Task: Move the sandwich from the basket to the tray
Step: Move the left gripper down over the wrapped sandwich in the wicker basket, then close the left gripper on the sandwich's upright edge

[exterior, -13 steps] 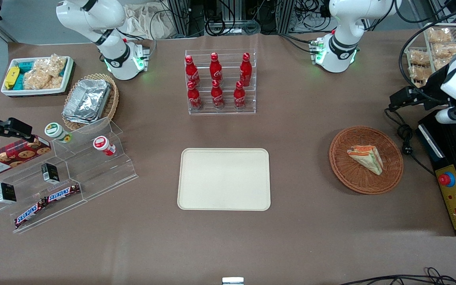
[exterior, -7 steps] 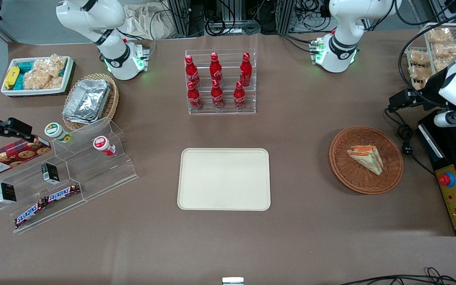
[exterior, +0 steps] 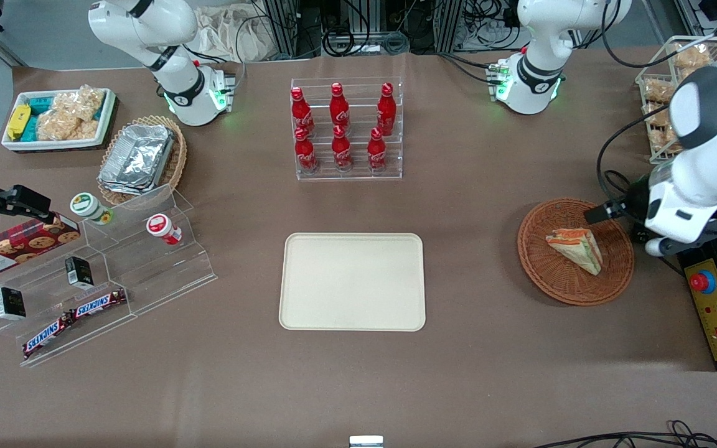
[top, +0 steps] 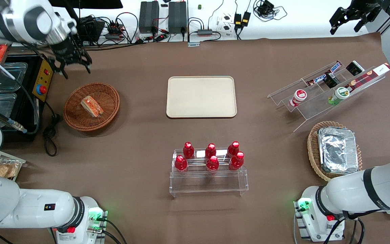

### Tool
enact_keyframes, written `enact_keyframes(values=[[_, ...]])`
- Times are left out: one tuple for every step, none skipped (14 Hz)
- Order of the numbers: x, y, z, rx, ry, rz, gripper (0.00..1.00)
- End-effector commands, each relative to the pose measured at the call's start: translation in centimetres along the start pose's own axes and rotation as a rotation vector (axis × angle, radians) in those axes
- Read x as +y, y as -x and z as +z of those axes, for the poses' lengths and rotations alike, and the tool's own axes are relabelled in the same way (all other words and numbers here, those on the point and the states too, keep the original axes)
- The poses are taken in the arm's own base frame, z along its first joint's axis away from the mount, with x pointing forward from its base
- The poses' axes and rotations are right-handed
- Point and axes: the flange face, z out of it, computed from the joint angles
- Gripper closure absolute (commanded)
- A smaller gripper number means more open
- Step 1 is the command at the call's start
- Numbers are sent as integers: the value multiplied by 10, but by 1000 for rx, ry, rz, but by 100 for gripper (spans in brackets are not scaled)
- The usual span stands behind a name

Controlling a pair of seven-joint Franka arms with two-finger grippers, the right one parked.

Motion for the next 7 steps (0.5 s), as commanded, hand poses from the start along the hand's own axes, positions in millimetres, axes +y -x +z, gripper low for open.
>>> enact_keyframes(values=[[-24, 16, 50, 40, -10, -63, 0], [-34, 14, 71, 52, -6, -104, 0], [-40, 10, 91, 52, -6, -139, 0], [-40, 4, 109, 41, -13, -174, 0], [-38, -1, 126, 35, -18, -209, 0], [-37, -5, 139, 47, -14, -244, 0], [-36, -10, 154, 50, -14, -280, 0]])
